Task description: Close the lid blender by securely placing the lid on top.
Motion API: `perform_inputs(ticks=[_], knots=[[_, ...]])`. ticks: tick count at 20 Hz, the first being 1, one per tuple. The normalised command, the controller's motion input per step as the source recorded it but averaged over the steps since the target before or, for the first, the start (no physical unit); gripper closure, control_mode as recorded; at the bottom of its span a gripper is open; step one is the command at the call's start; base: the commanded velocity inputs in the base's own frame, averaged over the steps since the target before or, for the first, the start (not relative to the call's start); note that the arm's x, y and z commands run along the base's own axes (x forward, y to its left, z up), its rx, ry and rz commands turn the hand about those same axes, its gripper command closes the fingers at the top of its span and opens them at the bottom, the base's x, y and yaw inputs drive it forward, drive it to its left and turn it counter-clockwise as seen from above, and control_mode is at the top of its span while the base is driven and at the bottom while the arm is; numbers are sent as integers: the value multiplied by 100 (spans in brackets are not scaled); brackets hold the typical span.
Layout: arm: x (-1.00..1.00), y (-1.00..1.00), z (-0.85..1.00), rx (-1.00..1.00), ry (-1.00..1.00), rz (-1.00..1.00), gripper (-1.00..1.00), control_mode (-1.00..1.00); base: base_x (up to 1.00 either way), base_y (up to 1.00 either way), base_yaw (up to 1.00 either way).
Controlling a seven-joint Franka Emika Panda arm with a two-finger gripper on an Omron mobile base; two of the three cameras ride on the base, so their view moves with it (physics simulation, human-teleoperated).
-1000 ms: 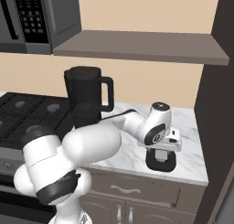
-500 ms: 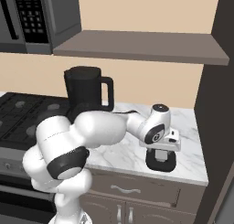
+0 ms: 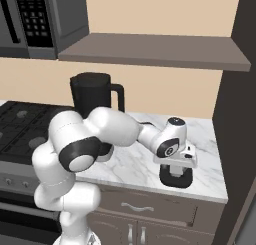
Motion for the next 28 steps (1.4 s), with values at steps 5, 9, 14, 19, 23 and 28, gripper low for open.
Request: perform_inputs(ticks=[5,9,14,19,23,28], knots=[[0,-2,-9,0,0,0,-100,-100,0,0,0],[0,-4,0,0,0,0,-100,-100,0,0,0],[-9,0,0,0,-2,0,-100,-100,0,0,0],[0,0,-24,-2,0,0,-100,-100,0,0,0],[2,6,-54,-7,0,0,-100,-100,0,0,0],[3,10,-46,-1,0,0,100,-100,0,0,0]])
